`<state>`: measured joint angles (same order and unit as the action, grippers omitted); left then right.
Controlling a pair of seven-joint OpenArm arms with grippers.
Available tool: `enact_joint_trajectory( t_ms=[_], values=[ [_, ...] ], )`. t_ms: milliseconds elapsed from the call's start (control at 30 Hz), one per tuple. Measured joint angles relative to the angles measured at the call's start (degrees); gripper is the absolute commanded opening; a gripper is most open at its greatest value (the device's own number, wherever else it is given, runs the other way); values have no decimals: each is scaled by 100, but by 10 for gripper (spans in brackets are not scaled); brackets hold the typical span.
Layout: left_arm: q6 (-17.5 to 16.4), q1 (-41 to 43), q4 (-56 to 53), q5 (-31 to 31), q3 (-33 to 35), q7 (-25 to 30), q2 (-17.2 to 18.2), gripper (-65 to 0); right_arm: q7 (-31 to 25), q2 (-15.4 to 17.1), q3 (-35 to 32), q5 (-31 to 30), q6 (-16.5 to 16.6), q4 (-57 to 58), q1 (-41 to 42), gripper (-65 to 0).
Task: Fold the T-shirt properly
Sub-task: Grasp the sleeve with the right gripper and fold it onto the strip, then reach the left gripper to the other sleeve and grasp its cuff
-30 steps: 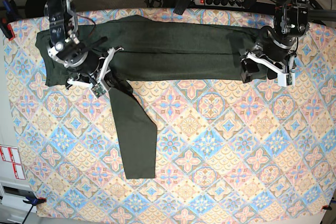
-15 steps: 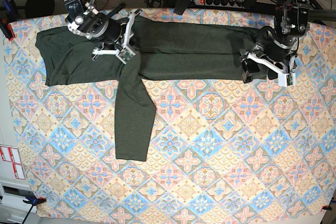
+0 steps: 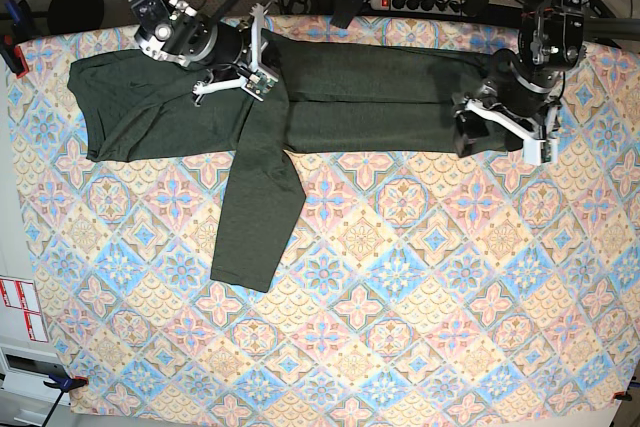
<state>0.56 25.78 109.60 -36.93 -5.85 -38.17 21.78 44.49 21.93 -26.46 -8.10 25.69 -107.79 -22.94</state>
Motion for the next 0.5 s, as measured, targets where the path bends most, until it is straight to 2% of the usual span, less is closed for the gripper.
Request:
enact_joint_trajectory(
  t_ms=[133,333,500],
  values=[
    [-20,-286,-11,0,330,-26,-4,-96,-9,-26,188,-63,24,11,-11,-480],
    [-28,-1045,-225,33,1115,-15,-2,-96,-39,-9,1390,26,-44,9,-37,-478],
    [24,-2039,-1058,26,1967,24,-2,-96,-24,-63,1528,-83,50,-7,-111,-478]
  ],
)
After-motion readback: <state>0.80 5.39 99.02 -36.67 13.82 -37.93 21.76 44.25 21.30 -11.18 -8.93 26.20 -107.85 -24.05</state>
